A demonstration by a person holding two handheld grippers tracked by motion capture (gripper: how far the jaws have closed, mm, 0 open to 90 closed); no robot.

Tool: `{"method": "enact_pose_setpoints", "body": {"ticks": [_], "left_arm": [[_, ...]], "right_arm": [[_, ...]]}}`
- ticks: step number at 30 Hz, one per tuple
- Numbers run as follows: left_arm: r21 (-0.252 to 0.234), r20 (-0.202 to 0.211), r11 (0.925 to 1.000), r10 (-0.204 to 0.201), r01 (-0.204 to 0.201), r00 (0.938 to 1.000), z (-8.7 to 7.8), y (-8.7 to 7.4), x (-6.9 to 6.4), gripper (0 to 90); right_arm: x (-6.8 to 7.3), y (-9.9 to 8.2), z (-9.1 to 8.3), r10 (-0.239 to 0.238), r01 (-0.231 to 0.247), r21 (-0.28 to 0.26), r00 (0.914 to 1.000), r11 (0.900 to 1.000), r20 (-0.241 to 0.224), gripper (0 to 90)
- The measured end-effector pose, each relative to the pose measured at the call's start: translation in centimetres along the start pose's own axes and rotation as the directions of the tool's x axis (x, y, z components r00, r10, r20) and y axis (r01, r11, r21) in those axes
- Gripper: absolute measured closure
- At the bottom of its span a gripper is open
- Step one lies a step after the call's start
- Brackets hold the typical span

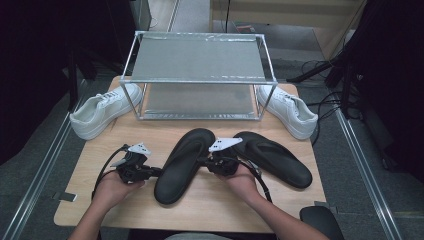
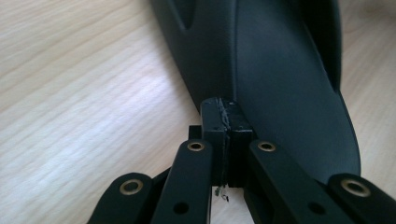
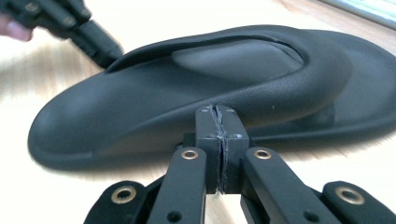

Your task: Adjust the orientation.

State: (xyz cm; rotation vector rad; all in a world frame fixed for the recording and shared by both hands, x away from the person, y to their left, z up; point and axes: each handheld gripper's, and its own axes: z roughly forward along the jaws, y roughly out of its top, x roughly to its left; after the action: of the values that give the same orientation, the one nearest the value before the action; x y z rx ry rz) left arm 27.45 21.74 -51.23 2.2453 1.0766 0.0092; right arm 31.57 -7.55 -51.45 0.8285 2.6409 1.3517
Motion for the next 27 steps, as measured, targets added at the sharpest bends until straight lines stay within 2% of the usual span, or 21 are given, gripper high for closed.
{"method": "enact_pose_setpoints", "body": {"ticks": [5,10,14,16,18,20,21,23,26,27], "left_arm": [[0.006,0.039,0.9998,0.019,-0.019,0.9990,0.5,0.1,-1.0,90.0],[0.015,0.055,0.9990,0.041,-0.042,0.9976,0.9,0.3,-1.8,89.9],[0.018,0.093,0.9981,0.057,-0.058,0.9941,1.3,0.4,-2.4,89.8],[0.020,0.079,0.9972,0.071,-0.073,0.9943,1.3,0.6,-2.5,88.2],[-0.011,0.091,0.9982,0.059,-0.058,0.9941,0.9,0.7,-2.3,82.5],[-0.068,0.085,0.9966,0.052,-0.046,0.9950,0.1,0.7,-2.1,81.1],[-0.082,0.077,0.9957,0.049,-0.042,0.9959,0.0,0.6,-2.0,78.2],[-0.096,0.079,0.9951,0.034,-0.026,0.9963,-0.3,0.6,-1.8,74.3],[-0.104,0.051,0.9943,0.031,-0.025,0.9982,-0.3,0.5,-1.6,64.3],[-0.112,0.044,0.9934,0.032,-0.026,0.9985,-0.3,0.5,-1.6,60.7]], "right_arm": [[-0.8,0.1,-0.2,0.026,-0.026,-0.005,0.9996,0.9996,0.014,89.5],[-1.2,0.1,-0.3,0.041,-0.041,-0.005,0.9988,0.9992,0.028,89.0],[-1.5,0.2,-0.4,0.052,-0.052,-0.007,0.9979,0.9986,0.039,89.1],[-1.7,0.2,-0.5,0.056,-0.056,-0.005,0.9975,0.9984,0.042,88.4],[-1.9,0.3,-0.6,0.061,-0.061,-0.004,0.9973,0.9981,0.040,85.4],[-2.0,0.3,-0.7,0.061,-0.061,-0.003,0.9974,0.9981,0.039,81.0],[-2.1,0.3,-0.9,0.064,-0.064,-0.008,0.9970,0.9979,0.042,78.2],[-2.3,0.3,-1.1,0.064,-0.064,-0.018,0.9973,0.9978,0.036,73.0],[-2.5,0.3,-1.5,0.060,-0.060,-0.028,0.9981,0.9978,0.015,64.6],[-2.6,0.3,-1.7,0.067,-0.067,-0.033,0.9978,0.9972,-0.004,62.6]]}}
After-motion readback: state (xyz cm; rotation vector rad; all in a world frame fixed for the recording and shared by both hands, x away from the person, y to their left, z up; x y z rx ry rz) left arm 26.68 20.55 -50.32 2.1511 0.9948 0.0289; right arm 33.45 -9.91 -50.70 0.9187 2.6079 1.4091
